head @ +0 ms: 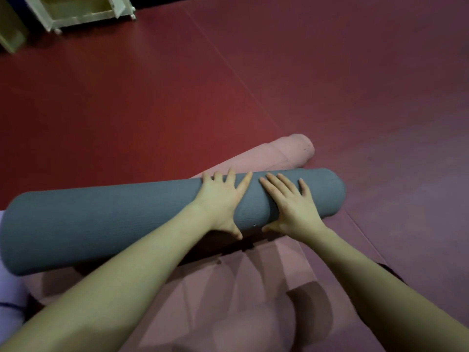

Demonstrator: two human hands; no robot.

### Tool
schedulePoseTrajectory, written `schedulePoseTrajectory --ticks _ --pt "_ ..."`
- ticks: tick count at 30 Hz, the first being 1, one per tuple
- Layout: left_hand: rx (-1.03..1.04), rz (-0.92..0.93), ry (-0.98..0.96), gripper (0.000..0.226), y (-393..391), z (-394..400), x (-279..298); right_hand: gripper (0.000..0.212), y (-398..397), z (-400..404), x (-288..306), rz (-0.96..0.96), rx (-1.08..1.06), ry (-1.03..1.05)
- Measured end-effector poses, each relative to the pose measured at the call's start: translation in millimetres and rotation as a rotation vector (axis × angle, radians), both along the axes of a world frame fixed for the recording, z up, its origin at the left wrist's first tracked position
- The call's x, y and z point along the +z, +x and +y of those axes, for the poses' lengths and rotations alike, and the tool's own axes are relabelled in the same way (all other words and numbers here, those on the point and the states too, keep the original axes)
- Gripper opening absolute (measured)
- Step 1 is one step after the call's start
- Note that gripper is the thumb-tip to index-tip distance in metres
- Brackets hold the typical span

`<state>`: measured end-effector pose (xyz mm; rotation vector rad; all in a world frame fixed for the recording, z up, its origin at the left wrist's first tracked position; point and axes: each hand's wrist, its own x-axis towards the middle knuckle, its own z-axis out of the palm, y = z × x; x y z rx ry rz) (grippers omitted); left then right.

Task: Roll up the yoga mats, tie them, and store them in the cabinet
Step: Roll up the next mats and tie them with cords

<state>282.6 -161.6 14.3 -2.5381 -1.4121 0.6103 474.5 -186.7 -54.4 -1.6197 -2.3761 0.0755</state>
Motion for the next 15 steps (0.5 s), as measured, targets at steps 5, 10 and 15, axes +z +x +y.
schedulePoseTrajectory --ticks 5,10,15 --pt "0.029 0.04 0.004 0.138 2.1 -4.0 -1.9 0.081 20.1 -26.0 -12.8 0.196 -0.05 0.063" --pt "0.066 0.041 -0.022 0.139 27.7 -8.5 -6.4 0.058 61.2 -76.5 -44.7 0.298 -0.385 0.051" --pt "0.059 0.031 0.012 0.139 41.9 -6.1 -14.6 0.061 105.0 -113.0 -73.0 0.22 -0.631 -0.142"
